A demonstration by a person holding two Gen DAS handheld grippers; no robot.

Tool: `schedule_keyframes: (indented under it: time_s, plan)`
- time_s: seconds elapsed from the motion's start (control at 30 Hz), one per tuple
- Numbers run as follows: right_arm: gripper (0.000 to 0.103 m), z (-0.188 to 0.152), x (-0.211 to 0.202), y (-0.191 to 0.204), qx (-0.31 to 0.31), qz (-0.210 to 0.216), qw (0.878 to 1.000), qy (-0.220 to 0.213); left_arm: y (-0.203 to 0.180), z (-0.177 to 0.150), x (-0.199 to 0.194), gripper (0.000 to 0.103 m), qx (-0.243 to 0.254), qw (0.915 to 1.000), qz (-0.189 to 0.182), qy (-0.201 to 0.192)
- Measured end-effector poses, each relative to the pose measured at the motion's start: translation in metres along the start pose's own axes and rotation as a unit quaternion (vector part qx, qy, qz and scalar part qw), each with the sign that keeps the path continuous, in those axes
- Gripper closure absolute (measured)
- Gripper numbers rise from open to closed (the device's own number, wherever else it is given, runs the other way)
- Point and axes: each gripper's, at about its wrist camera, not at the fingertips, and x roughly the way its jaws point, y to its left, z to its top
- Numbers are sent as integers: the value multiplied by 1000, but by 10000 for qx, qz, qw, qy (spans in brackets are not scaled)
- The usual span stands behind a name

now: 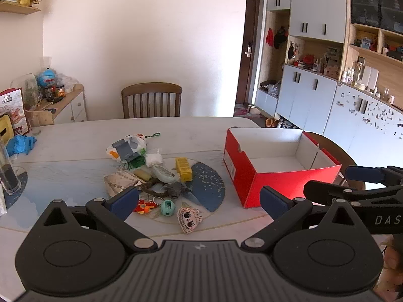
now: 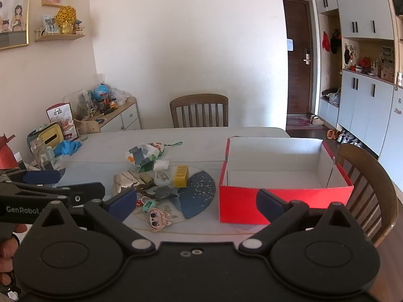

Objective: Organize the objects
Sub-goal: 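Reach the left tool to the silver snack bag while the right tool reaches the cartoon face keychain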

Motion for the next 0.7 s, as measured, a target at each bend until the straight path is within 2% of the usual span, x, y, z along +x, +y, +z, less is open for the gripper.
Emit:
schedule_keyframes:
  time_s: [0.27,0.43,0.57,0.7]
  plan:
    - [5,8,32,17,-103,103,9998,148,22,8,23,0,-6,10000,40,66]
    - [8,16,65,28,-122,150,9992,352,47,17,51,0,18,9999,-21,119]
    - [10,16,93,36,-131,136,9981,582,69,22,80,0,101,9998,83,128]
    - [12,13,120,44,-197,147,9962,832,90,21,113,0,397,9990,183,64]
